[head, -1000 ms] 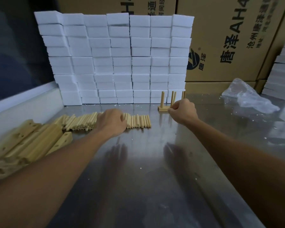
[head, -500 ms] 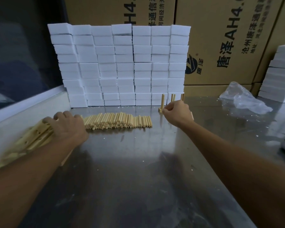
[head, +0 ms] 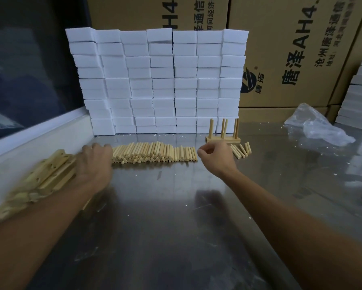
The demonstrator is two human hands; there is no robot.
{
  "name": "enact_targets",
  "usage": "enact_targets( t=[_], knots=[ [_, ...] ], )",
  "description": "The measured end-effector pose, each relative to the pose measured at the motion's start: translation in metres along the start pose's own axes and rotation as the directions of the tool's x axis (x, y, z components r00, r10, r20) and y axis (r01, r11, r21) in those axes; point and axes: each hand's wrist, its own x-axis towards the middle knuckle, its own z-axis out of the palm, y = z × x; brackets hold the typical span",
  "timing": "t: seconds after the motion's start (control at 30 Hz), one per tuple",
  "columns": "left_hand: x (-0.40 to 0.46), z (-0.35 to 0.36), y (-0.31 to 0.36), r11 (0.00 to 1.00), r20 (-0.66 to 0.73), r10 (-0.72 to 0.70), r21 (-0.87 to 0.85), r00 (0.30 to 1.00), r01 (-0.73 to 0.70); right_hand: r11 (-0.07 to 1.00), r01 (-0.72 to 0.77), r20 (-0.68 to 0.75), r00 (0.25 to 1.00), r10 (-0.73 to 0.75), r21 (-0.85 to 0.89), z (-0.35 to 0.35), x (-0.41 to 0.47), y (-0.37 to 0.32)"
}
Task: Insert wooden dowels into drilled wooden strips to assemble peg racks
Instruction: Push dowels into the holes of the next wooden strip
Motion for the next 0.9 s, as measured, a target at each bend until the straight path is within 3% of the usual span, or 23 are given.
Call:
enact_targets(
  t=[0.07,0.13,0.2,0.27,0.3,0.37,0.53,0.6,0.67,0.83,0.9],
  knots=[
    [0.004,-0.001,0.01,0.987,-0.1,0.037,-0.15,0.994,-0.052,1.0,0.002,0.003,1.0,-0.002,0.03,0.005,-0.004,-0.002],
    [0.006,-0.005,0.027,0.88,-0.181,-0.015,-0.47,0.983,-0.073,0.996,-0.008,0.008,1.0,0.007,0.086,0.009,-0.008,-0.005],
    [0.006,-0.014,0.046,0.583,-0.109,-0.116,-0.812,0.987,-0.021,0.983,-0.018,0.039,0.999,0.011,0.181,0.014,-0.014,-0.011],
    [0.002,-0.018,0.066,0.171,0.04,-0.127,-0.983,0.991,0.062,0.964,-0.02,0.087,0.996,-0.003,0.265,0.021,-0.021,-0.019],
    [0.0,-0.018,0.074,0.003,0.102,-0.115,-0.995,0.988,0.103,0.957,-0.019,0.116,0.993,-0.016,0.288,0.024,-0.025,-0.023],
    [-0.003,-0.017,0.088,-0.238,0.187,-0.091,-0.958,0.978,0.161,0.937,-0.031,0.199,0.979,-0.042,0.349,0.031,-0.031,-0.029],
    [-0.001,-0.004,0.099,-0.61,0.352,-0.025,-0.747,0.936,0.264,0.837,-0.1,0.283,0.957,-0.067,0.537,0.04,-0.033,-0.033],
    [0.0,0.004,0.098,-0.707,0.408,0.008,-0.643,0.913,0.294,0.847,-0.065,0.282,0.954,-0.102,0.528,0.045,-0.034,-0.032],
    [0.0,0.012,0.097,-0.729,0.432,0.043,-0.604,0.901,0.324,0.885,0.005,0.229,0.965,-0.126,0.466,0.053,-0.036,-0.028],
    [-0.01,0.023,0.101,-0.612,0.369,0.206,-0.675,0.906,0.414,0.926,0.218,0.061,0.967,-0.248,0.309,0.062,-0.039,-0.02],
    [-0.01,0.025,0.101,-0.622,0.357,0.207,-0.671,0.911,0.404,0.921,0.262,0.042,0.957,-0.286,0.288,0.062,-0.04,-0.021]
  ],
)
